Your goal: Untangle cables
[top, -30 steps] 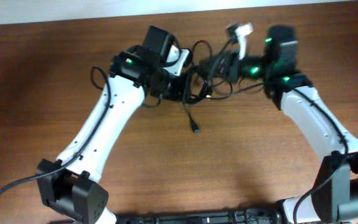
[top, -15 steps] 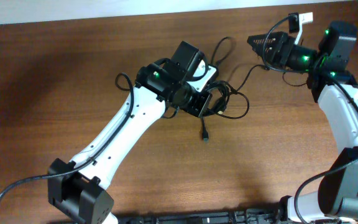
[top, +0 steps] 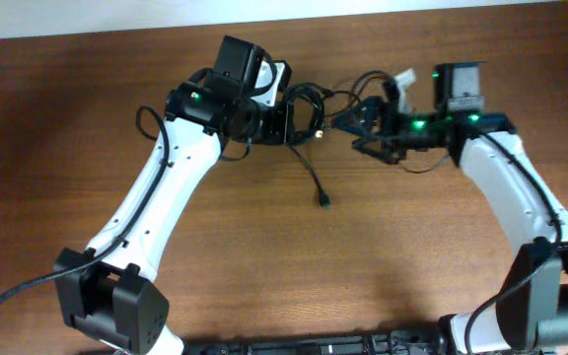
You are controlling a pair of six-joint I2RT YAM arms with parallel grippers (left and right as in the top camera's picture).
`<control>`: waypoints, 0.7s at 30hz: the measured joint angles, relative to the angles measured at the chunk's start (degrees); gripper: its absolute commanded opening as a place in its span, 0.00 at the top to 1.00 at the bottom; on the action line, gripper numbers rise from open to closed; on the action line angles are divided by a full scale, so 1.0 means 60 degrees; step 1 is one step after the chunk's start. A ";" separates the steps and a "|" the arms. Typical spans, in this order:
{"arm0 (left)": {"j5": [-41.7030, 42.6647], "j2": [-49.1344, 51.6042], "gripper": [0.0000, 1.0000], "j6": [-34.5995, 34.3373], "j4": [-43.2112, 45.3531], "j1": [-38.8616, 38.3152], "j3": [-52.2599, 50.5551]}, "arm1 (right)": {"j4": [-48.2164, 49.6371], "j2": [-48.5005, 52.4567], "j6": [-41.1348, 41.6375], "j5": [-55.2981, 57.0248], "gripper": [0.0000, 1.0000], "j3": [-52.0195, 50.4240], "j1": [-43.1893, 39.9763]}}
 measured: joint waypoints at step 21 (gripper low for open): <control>-0.3297 0.0000 1.00 -0.0408 -0.1228 -0.1035 0.0007 | 0.1268 -0.0004 0.0080 -0.3085 0.95 -0.0015 -0.4656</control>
